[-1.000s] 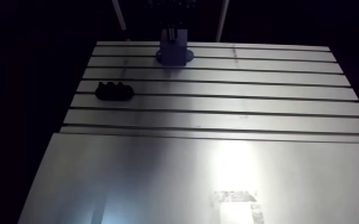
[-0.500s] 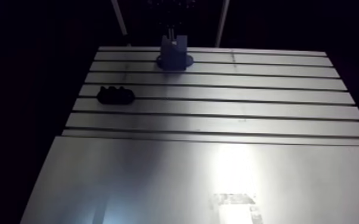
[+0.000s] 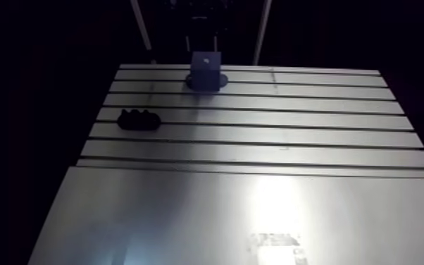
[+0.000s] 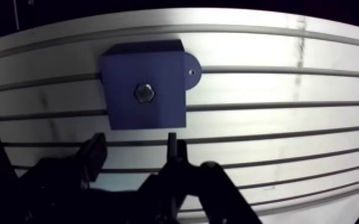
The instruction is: Pick up the M10 bolt and insert it into the hex recess until seated.
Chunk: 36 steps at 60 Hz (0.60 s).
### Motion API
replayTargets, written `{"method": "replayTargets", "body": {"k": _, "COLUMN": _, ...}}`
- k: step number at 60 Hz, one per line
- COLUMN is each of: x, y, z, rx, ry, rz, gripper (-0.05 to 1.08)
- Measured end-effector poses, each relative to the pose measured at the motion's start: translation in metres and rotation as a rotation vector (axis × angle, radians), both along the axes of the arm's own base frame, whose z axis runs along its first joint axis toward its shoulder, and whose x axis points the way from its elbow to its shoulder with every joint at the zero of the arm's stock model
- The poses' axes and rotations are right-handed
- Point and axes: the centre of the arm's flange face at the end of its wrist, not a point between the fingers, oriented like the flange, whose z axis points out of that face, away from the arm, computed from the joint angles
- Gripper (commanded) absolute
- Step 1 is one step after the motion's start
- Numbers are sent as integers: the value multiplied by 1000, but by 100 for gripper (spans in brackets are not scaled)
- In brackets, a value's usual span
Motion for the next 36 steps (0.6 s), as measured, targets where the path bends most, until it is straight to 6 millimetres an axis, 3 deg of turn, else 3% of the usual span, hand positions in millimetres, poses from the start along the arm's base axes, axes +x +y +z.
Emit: {"method": "replayTargets", "body": {"k": 36, "x": 61, "y": 4, "z": 100, "rx": -7, "ry": -6, "rz": 57, "gripper": 1}}
